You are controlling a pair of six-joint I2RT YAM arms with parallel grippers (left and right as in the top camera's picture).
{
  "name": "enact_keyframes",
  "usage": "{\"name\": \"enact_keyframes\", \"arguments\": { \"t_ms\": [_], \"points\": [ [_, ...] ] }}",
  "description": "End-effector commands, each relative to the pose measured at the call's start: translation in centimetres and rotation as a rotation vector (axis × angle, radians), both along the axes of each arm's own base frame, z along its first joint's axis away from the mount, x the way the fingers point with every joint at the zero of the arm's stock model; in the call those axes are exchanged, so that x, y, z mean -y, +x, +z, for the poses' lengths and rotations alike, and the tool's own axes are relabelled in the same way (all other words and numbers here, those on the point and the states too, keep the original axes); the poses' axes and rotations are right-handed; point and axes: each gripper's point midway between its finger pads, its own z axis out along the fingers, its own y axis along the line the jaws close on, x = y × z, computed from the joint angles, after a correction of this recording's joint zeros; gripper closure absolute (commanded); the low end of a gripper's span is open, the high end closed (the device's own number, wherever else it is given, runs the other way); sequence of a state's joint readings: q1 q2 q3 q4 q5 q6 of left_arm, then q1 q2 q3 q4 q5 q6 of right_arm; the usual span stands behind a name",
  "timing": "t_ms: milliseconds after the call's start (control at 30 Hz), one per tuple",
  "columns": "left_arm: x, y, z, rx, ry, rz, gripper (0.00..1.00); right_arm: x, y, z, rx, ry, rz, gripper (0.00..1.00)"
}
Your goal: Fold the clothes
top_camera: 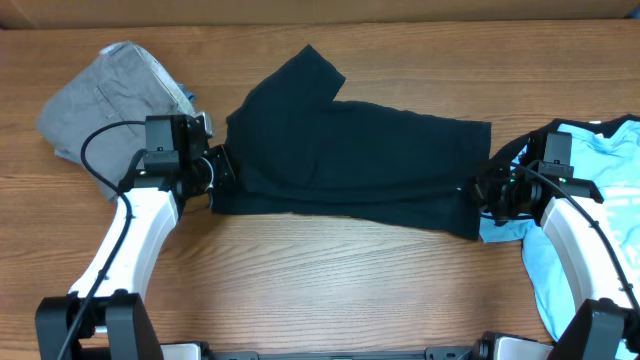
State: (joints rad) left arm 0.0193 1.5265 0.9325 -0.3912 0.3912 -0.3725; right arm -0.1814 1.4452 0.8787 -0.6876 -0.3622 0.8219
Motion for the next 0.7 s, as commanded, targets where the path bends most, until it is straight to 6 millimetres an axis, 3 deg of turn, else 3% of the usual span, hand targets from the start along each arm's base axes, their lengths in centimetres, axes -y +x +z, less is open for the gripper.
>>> {"name": "enact_keyframes", "arguments": {
  "t_ms": [0,300,433,467,500,667],
  "points": [
    [1.3,0.9,0.9,0.033,-0.065,-0.030,0.91,0.5,0.8,0.3,0.003,-0.006,-0.051,0.96],
    [2.0,2.9,1.6,0.120,-0.095,-0.058,0.84,1.0,0.9,-0.9,-0.032,-0.025,-0.079,0.96],
    [2.5,3.0,1.0,0.101,-0.134,-0.070,0.83,1.0,0.9,-0.9,-0.031,-0.025,-0.079,0.96],
    [2.6,2.6,0.5,0.079,-0.137,-0.072,0.78,1.0,0.9,-0.9,-0.031,-0.026,-0.079,0.96],
    [2.5,2.2,0.0,0.052,-0.129,-0.074,0.67,1.0,0.9,-0.9,-0.032,-0.025,-0.079,0.96],
    [1.5,-0.8,-3.3,-0.119,-0.057,-0.064,0.41,1.0,0.8,-1.0,-0.035,-0.025,-0.079,0.96]
  ]
}}
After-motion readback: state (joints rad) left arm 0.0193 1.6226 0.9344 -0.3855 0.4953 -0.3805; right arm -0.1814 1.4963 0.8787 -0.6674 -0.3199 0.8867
